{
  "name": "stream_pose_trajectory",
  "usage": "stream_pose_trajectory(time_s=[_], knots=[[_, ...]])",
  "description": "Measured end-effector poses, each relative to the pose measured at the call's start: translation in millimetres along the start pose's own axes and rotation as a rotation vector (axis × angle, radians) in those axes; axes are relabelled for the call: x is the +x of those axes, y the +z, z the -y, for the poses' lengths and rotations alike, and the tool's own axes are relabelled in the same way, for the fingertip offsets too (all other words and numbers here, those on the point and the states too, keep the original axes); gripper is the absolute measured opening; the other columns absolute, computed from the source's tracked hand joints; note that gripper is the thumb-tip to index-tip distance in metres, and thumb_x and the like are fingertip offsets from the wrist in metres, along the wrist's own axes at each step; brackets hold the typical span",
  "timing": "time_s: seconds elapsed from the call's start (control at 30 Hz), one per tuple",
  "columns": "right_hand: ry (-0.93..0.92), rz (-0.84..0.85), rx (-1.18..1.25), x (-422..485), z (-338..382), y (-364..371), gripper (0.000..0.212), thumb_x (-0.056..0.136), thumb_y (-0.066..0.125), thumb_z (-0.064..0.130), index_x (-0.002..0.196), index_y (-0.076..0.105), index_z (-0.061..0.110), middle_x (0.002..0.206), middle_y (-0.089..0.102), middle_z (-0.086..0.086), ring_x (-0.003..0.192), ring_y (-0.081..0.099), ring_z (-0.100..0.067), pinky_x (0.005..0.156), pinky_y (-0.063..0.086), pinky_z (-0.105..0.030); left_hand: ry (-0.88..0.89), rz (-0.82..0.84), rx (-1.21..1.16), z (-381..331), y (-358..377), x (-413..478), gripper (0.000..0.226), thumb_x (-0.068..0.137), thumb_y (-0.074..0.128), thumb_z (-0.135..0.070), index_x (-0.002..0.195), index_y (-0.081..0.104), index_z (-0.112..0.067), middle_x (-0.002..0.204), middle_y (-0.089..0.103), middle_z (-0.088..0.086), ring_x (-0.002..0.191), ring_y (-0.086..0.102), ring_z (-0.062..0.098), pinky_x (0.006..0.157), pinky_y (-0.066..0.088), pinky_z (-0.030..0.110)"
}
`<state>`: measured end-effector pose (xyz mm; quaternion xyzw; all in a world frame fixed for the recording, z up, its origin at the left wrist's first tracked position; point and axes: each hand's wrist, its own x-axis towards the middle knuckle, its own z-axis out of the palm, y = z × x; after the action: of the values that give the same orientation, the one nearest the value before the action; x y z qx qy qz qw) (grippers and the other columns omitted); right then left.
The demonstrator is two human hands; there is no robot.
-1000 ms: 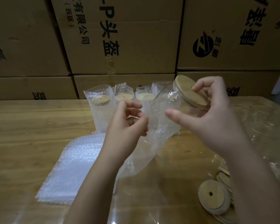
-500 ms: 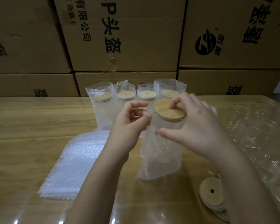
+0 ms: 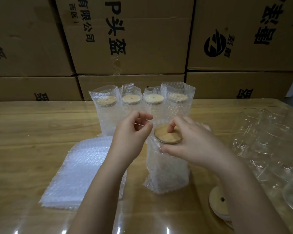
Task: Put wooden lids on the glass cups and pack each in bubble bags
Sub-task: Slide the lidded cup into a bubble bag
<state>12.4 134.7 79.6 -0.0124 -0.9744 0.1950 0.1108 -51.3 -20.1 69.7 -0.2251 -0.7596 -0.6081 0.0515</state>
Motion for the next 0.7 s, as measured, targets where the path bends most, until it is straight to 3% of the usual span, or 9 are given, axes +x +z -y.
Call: stream_pose_trajectory(time_s=[0.1, 0.2, 0.23, 0.27, 0.33, 0.4, 0.53, 0.63, 0.7], knots=[[-0.003, 0.031, 0.213, -7, -8, -15, 0.037, 0.071, 0.051, 0.067, 0.1, 0.048, 0.044, 0.11, 0.044, 0.03, 0.096, 0.044, 0.014, 0.086, 0.041, -0.025, 0.102, -0.006, 0.17, -1, -7, 0, 0.026, 0.091, 0.06, -0.011, 0.089, 0.059, -0.036, 0.094, 0.054, -0.013, 0.067, 0.053, -0.003, 0.062, 0.042, 0.007], [-0.031, -0.106, 0.278, -10, -18, -27, 0.015, 0.091, 0.044, 0.036, 0.095, 0.057, 0.041, 0.111, 0.049, 0.026, 0.092, 0.054, 0.005, 0.077, 0.048, -0.023, 0.254, 0.076, 0.357, -4, -19, -2, 0.019, 0.092, 0.057, -0.021, 0.093, 0.058, -0.04, 0.104, 0.046, -0.02, 0.082, 0.056, 0.0, 0.069, 0.042, 0.011], [-0.037, -0.144, 0.261, -10, -22, -29, 0.026, 0.095, 0.041, 0.022, 0.093, 0.058, 0.041, 0.112, 0.049, 0.024, 0.084, 0.056, -0.002, 0.069, 0.048, -0.026, 0.275, 0.132, 0.413, -6, -23, -3, 0.009, 0.091, 0.056, -0.033, 0.096, 0.06, -0.04, 0.107, 0.044, -0.022, 0.086, 0.056, 0.0, 0.071, 0.043, 0.014], [-0.029, -0.153, 0.235, -10, -25, -29, 0.037, 0.096, 0.039, 0.011, 0.092, 0.06, 0.041, 0.114, 0.047, 0.022, 0.078, 0.056, -0.007, 0.064, 0.048, -0.029, 0.282, 0.194, 0.476, -8, -27, -4, 0.016, 0.087, 0.054, -0.05, 0.099, 0.061, -0.041, 0.11, 0.042, -0.024, 0.09, 0.055, -0.002, 0.074, 0.045, 0.017], [0.001, -0.114, 0.162, -9, -29, -27, 0.046, 0.095, 0.038, 0.001, 0.094, 0.062, 0.04, 0.118, 0.043, 0.021, 0.086, 0.056, -0.011, 0.069, 0.052, -0.035, 0.237, 0.296, 0.577, -8, -34, -5, 0.05, 0.073, 0.042, -0.082, 0.103, 0.061, -0.047, 0.116, 0.037, -0.031, 0.098, 0.051, -0.009, 0.078, 0.047, 0.02], [0.008, -0.08, 0.114, -8, -33, -25, 0.041, 0.096, 0.041, 0.004, 0.095, 0.064, 0.039, 0.119, 0.042, 0.019, 0.096, 0.056, -0.013, 0.079, 0.052, -0.039, 0.194, 0.351, 0.673, -11, -39, -6, 0.065, 0.061, 0.036, -0.094, 0.103, 0.06, -0.05, 0.118, 0.036, -0.033, 0.102, 0.048, -0.011, 0.082, 0.046, 0.021], [0.013, -0.077, 0.118, -8, -38, -27, 0.026, 0.094, 0.052, 0.018, 0.085, 0.061, 0.041, 0.115, 0.044, 0.022, 0.099, 0.058, -0.018, 0.085, 0.049, -0.038, 0.254, 0.352, 0.767, -16, -41, -8, 0.053, 0.066, 0.038, -0.077, 0.094, 0.067, -0.043, 0.111, 0.047, -0.027, 0.101, 0.051, -0.003, 0.083, 0.047, 0.024], [0.017, -0.115, 0.133, -7, -44, -30, 0.014, 0.091, 0.053, 0.03, 0.084, 0.06, 0.04, 0.113, 0.05, 0.02, 0.099, 0.056, -0.008, 0.075, 0.042, -0.018, 0.298, 0.29, 0.698, -17, -42, -7, 0.042, 0.076, 0.046, -0.062, 0.091, 0.071, -0.033, 0.101, 0.058, -0.021, 0.093, 0.055, -0.002, 0.08, 0.048, 0.024], [0.026, -0.136, 0.151, -7, -47, -31, 0.011, 0.086, 0.049, 0.04, 0.085, 0.06, 0.039, 0.112, 0.052, 0.02, 0.099, 0.053, -0.002, 0.074, 0.037, -0.016, 0.304, 0.249, 0.686, -15, -44, -7, 0.033, 0.079, 0.051, -0.054, 0.091, 0.073, -0.031, 0.095, 0.062, -0.019, 0.086, 0.057, -0.003, 0.076, 0.049, 0.027]])
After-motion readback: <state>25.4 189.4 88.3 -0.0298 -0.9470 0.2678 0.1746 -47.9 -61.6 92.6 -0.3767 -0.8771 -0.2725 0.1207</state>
